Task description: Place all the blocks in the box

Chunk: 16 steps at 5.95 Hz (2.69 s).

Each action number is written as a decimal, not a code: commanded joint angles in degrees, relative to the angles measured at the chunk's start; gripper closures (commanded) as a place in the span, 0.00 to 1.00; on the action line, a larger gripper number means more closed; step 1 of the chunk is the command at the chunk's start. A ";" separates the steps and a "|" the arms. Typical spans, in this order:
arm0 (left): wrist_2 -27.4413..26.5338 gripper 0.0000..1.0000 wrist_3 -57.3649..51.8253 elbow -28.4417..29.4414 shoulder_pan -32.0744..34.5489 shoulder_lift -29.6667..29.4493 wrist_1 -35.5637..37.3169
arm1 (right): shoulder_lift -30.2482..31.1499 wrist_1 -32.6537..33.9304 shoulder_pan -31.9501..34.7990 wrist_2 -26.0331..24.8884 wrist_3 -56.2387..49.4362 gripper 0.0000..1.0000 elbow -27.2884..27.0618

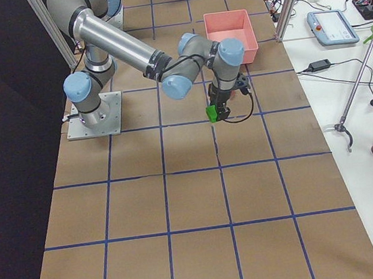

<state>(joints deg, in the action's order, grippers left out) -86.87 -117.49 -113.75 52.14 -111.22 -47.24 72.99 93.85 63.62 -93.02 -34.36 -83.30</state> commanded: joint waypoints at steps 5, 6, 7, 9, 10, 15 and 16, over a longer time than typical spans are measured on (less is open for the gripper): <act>-5.86 0.79 7.60 2.64 17.25 6.80 2.41 | 0.04 -7.98 10.56 2.40 18.01 0.63 5.78; -6.02 0.79 12.85 7.87 23.13 6.37 1.89 | -0.04 -7.98 10.56 2.40 18.01 0.63 5.78; -6.03 0.79 20.12 14.54 27.71 5.15 -3.77 | -0.04 -7.98 10.48 2.40 18.01 0.63 5.78; -6.29 0.79 33.85 25.55 37.38 0.25 -10.06 | -0.13 -7.98 10.48 2.40 18.01 0.63 5.69; -5.94 0.79 37.56 31.07 41.51 -3.87 -10.16 | -0.05 -7.98 10.47 2.40 18.01 0.63 5.69; -6.47 0.76 49.72 45.02 55.00 -20.60 -9.54 | -0.13 -7.98 10.56 2.49 18.01 0.63 5.60; -5.94 0.51 53.29 45.02 55.61 -21.31 -9.54 | -0.13 -7.98 10.56 2.49 18.01 0.63 5.60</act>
<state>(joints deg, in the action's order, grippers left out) -93.21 -67.14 -68.81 106.97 -131.51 -56.83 72.87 85.87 74.16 -90.53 -16.35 -77.67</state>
